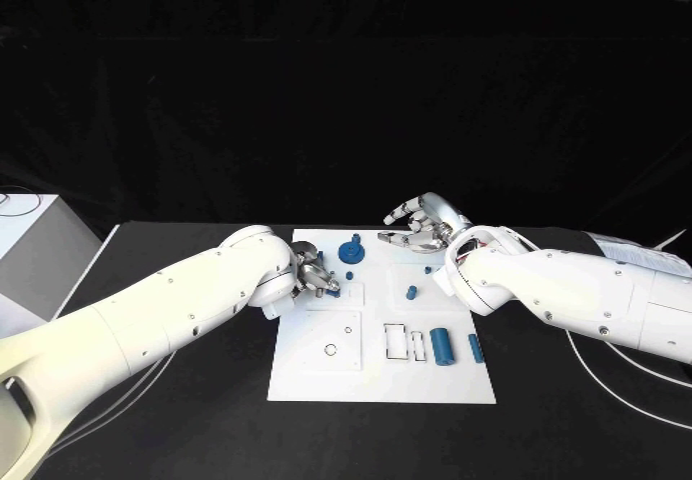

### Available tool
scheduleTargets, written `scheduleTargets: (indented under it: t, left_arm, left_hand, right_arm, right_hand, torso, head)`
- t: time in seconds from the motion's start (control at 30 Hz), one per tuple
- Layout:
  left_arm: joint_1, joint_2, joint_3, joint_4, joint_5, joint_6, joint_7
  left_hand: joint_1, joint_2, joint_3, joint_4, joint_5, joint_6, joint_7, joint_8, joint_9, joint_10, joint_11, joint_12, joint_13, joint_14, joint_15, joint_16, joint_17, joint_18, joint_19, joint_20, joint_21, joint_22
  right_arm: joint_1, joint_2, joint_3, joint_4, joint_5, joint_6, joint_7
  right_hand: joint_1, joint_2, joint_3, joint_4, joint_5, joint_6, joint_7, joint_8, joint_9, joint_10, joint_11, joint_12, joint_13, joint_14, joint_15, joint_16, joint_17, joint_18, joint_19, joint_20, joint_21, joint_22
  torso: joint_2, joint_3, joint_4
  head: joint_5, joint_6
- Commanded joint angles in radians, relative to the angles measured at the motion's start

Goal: Assemble the parts on the task board

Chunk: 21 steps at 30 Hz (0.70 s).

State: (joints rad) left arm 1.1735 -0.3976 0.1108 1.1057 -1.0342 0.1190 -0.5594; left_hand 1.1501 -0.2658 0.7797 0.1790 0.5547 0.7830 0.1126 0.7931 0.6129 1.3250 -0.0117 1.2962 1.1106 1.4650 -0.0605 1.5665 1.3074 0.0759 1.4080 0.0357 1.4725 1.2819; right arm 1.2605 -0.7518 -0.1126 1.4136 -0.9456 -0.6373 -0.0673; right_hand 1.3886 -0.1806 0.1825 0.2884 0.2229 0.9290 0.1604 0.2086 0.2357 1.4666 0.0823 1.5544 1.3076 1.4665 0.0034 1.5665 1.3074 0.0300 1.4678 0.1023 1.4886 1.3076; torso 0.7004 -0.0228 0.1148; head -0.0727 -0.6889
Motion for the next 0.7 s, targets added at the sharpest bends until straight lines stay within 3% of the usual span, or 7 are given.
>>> scheduleTargets:
  t: [0.03,0.7]
  left_arm:
    - [-0.001,0.004,-0.001,-0.002,-0.006,0.020,-0.011]
    - [-0.001,0.011,-0.003,-0.008,-0.012,0.066,-0.021]
  left_hand:
    - [0.002,0.008,0.136,-0.143,0.003,0.053,-0.048,0.006,0.234,0.005,-0.001,-0.001,-0.001,0.106,-0.009,0.004,0.263,-0.014,0.002,-0.001,0.003,0.001]
    - [-0.005,0.006,0.131,-0.143,0.006,0.057,-0.049,0.008,0.238,0.007,-0.002,-0.002,-0.001,0.106,-0.010,0.004,0.263,-0.014,0.003,-0.002,0.003,0.003]
  right_arm:
    - [-0.001,0.001,0.000,0.000,-0.012,0.013,0.003]
    - [-0.002,0.001,0.000,0.001,-0.012,0.015,0.003]
  right_hand:
    - [-0.011,-0.001,0.003,0.001,0.004,-0.007,0.000,0.004,0.002,0.088,-0.004,0.000,0.250,0.104,-0.001,0.004,0.263,-0.006,0.067,0.000,-0.004,0.186]
    - [-0.016,-0.001,0.003,0.000,0.005,-0.008,0.000,0.005,0.003,0.087,-0.005,-0.001,0.249,0.104,-0.001,0.004,0.263,-0.005,0.066,0.000,-0.006,0.185]
  torso:
    - [0.001,-0.0001,0.0002]
    - [0.000,0.0000,0.0005]
  head:
    - [0.000,-0.001]
    - [-0.001,-0.012]
